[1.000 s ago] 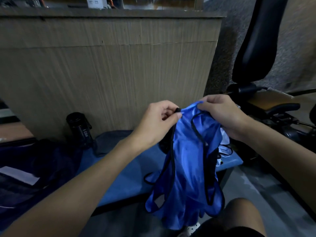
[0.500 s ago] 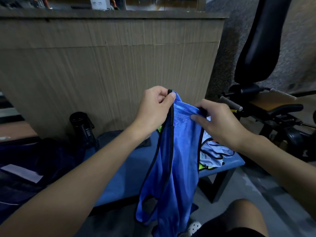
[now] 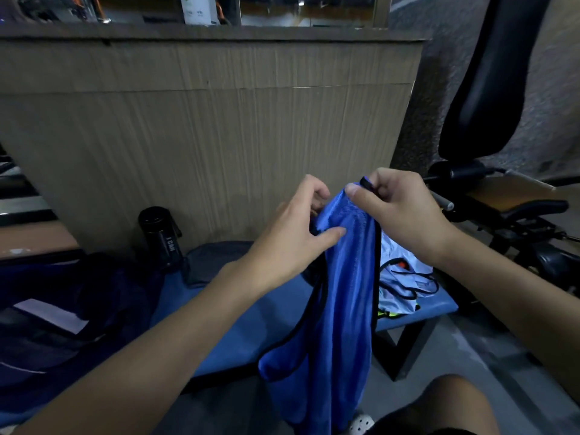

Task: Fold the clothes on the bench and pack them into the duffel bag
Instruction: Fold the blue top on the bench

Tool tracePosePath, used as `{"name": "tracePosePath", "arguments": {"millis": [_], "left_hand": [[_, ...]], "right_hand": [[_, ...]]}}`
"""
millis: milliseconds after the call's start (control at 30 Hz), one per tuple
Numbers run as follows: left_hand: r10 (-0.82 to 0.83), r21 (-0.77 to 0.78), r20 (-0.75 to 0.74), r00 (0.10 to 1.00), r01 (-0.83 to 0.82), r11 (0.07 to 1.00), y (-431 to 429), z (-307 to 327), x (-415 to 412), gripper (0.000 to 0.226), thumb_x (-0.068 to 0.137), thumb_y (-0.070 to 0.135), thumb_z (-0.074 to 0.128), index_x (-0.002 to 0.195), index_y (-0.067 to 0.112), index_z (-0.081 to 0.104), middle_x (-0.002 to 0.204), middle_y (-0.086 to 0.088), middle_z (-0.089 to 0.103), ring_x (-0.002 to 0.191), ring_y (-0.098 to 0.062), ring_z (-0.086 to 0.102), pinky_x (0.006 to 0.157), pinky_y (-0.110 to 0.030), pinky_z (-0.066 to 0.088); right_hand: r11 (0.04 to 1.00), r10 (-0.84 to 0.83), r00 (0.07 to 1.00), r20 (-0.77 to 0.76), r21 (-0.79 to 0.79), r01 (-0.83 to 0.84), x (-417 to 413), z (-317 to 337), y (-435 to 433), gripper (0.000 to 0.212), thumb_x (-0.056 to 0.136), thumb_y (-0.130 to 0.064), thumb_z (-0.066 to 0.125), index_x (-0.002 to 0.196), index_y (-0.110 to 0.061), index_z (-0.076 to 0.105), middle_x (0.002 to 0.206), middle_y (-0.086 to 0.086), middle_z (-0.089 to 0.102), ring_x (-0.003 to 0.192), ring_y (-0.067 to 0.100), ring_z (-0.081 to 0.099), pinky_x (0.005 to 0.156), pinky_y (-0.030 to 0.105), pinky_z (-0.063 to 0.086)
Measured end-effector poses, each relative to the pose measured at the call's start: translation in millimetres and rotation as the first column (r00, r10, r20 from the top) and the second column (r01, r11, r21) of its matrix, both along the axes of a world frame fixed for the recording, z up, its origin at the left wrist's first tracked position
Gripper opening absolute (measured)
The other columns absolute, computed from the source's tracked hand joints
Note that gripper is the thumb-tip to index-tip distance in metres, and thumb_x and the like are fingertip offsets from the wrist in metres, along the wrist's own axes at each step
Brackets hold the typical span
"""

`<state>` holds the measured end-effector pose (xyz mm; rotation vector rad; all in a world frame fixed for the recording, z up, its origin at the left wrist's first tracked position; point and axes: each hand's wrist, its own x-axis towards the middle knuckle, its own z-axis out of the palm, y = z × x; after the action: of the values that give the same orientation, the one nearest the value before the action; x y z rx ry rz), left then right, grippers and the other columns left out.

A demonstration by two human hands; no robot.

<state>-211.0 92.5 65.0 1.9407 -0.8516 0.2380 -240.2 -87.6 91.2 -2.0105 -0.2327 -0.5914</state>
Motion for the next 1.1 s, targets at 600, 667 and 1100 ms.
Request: {"name": "tracePosePath", "arguments": {"millis": [600,667,1100], "left_hand": [[-0.149,-0.192,-0.206,0.967,0.109,0.975,7,23,7,0.025,0.091,0.016,0.072,0.107,0.017,0.053,0.060,-0.012,0.062,0.050,-0.016,0.047,0.050,-0.028,0.037],[-0.179,-0.149,-0.249,0.952,0.145,0.978,7,19,2,0.038,0.085,0.016,0.078,0.110,0.020,0.050,0.067,-0.012,0.069,0.054,-0.018,0.054,0.053,-0.031,0.044],[-0.072,-0.038,-0.138,0.988,0.067,0.997,7,10,3,0.004,0.092,0.019,0.070,0.089,0.015,0.072,0.084,-0.001,0.076,0.082,-0.020,0.072,0.082,-0.046,0.057]], "right_hand": [[0.962,0.082,0.996,-0.033,-0.257,-0.088,-5,8,-8,0.018,0.097,-0.017,0.057,0.082,-0.019,0.065,0.072,-0.002,0.064,0.066,0.000,0.053,0.065,0.024,0.044],[0.961,0.046,0.999,0.019,-0.276,-0.039,-4,12,-7,0.019,0.099,-0.019,0.055,0.082,-0.020,0.065,0.070,-0.010,0.061,0.065,-0.002,0.052,0.064,0.016,0.042],[0.924,-0.011,0.999,0.036,-0.383,0.024,-8,20,-9,0.024,0.097,-0.027,0.056,0.073,-0.028,0.058,0.064,-0.013,0.056,0.061,-0.004,0.053,0.059,0.012,0.038]]}}
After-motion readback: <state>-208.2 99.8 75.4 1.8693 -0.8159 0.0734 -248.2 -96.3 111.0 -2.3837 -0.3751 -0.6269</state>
